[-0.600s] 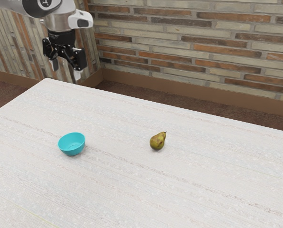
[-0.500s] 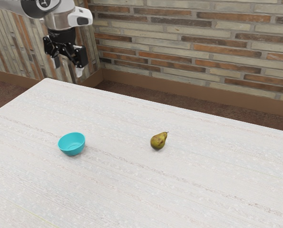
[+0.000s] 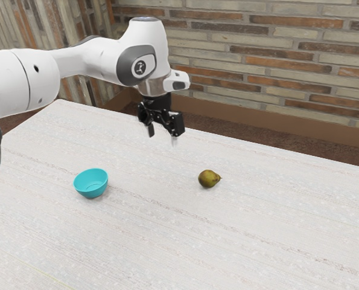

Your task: Place the pear in the bowl.

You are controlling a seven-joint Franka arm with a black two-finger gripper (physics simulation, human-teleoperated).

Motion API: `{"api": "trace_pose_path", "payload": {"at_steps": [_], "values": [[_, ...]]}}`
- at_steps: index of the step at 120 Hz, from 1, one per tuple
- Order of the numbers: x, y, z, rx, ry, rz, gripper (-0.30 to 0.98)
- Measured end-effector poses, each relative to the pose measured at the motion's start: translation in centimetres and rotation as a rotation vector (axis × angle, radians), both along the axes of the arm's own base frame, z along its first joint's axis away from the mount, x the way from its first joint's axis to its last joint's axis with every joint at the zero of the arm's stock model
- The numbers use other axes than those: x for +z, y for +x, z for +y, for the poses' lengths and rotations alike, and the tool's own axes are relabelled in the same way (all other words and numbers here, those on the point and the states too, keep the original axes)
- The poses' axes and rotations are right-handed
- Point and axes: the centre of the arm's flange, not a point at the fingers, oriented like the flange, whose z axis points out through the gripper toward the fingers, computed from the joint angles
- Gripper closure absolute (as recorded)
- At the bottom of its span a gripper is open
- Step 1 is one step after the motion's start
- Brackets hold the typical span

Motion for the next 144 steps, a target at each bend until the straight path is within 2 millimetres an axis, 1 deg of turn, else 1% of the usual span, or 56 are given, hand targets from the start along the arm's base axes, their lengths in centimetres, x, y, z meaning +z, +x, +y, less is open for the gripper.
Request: {"api": "trace_pose_path", "payload": {"at_steps": [6, 13, 27, 47, 57, 65, 76, 91, 104, 111, 132, 144], "values": [[-1.4, 1.0, -0.6, -0.007, -0.009, -0.004, 0.0], [-3.6, 2.1, -1.1, -0.013, -0.019, -0.001, 0.0], [-6.5, 4.3, -2.4, -0.026, -0.038, -0.017, 0.0], [-10.4, 6.1, -5.4, -0.081, -0.064, -0.031, 0.0], [-12.7, 6.5, -5.7, -0.098, -0.063, -0.027, 0.0], [-14.3, 6.8, -5.6, -0.104, -0.062, -0.025, 0.0], [-15.5, 7.2, -5.1, -0.106, -0.064, -0.031, 0.0], [-16.3, 8.2, -4.5, -0.118, -0.071, -0.056, 0.0], [-17.3, 9.1, -4.5, -0.137, -0.082, -0.079, 0.0], [-17.4, 9.6, -4.5, -0.148, -0.087, -0.093, 0.0], [-17.9, 9.9, -4.5, -0.179, -0.092, -0.103, 0.0], [-19.1, 9.7, -4.8, -0.2, -0.099, -0.091, 0.0]]}}
